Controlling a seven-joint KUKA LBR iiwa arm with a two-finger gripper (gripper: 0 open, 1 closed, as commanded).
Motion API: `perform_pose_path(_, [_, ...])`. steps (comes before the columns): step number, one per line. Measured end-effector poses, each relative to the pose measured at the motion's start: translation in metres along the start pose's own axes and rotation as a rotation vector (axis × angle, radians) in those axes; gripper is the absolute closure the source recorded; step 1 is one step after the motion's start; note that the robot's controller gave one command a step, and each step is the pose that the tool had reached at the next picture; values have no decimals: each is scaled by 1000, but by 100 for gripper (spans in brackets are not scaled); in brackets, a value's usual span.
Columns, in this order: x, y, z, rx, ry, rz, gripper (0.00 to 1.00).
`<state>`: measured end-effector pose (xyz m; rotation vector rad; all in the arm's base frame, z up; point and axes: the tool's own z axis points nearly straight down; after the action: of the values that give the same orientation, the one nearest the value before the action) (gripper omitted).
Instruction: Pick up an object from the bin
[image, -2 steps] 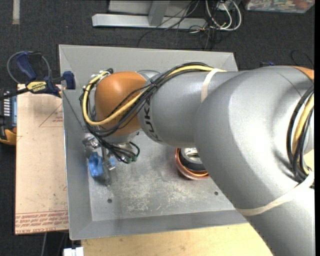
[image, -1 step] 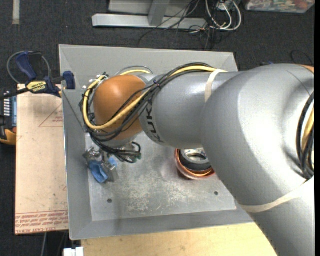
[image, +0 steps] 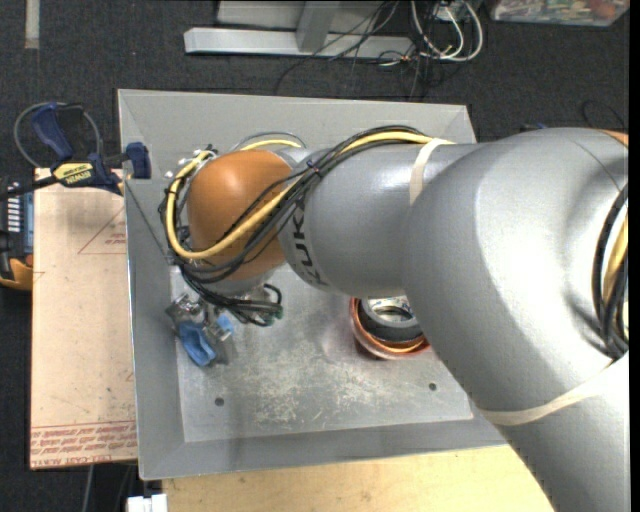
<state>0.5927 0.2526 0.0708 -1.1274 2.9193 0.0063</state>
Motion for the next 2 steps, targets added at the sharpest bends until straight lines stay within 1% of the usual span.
perform_pose_path(1, [1, 1, -8, -2, 3, 1, 100])
perform_pose_path(2, [2, 2, -43, -5, 8, 2, 100])
